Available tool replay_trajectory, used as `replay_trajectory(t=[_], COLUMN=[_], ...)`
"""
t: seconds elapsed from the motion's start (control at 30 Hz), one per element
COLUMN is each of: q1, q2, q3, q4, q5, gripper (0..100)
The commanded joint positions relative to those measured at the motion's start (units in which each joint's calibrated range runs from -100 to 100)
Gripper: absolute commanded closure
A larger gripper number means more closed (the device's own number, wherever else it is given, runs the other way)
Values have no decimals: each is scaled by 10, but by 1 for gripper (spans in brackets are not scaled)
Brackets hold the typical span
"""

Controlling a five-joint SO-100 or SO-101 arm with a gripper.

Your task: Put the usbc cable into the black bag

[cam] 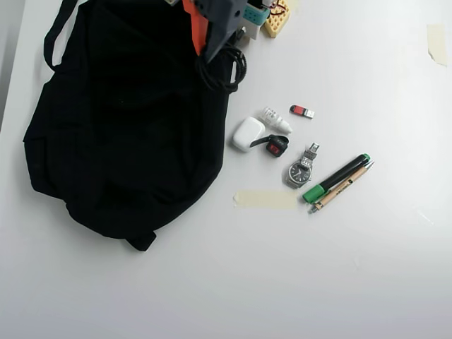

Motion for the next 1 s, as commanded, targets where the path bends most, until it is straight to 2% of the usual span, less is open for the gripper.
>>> replay_trajectory(t=[0.0, 0.1, 0.23, 0.3, 0.47, 0.5, 0.53, 0.6, 0.63, 0.67, 0.73, 0.8, 0.9, 0.97], q1=[90, 146, 155, 140, 137, 135, 135, 128, 125, 122, 96, 54, -130, -210], q2=[-6, -3, -3, -2, -3, -4, -4, -6, -15, -16, -51, -177, -456, -541], q3=[-2, 0, 166, 237, 310, 338, 359, 365, 365, 363, 351, 410, 594, 660], q4=[-10, -58, -312, -406, -537, -598, -644, -648, -649, -649, -651, -644, -643, -637], q5=[11, 3, -13, -14, -33, -33, -43, -44, -44, -44, -39, -39, -38, -38], gripper=[98, 98, 98, 98, 98, 93, 84, 76, 76, 80, 98, 98, 98, 98])
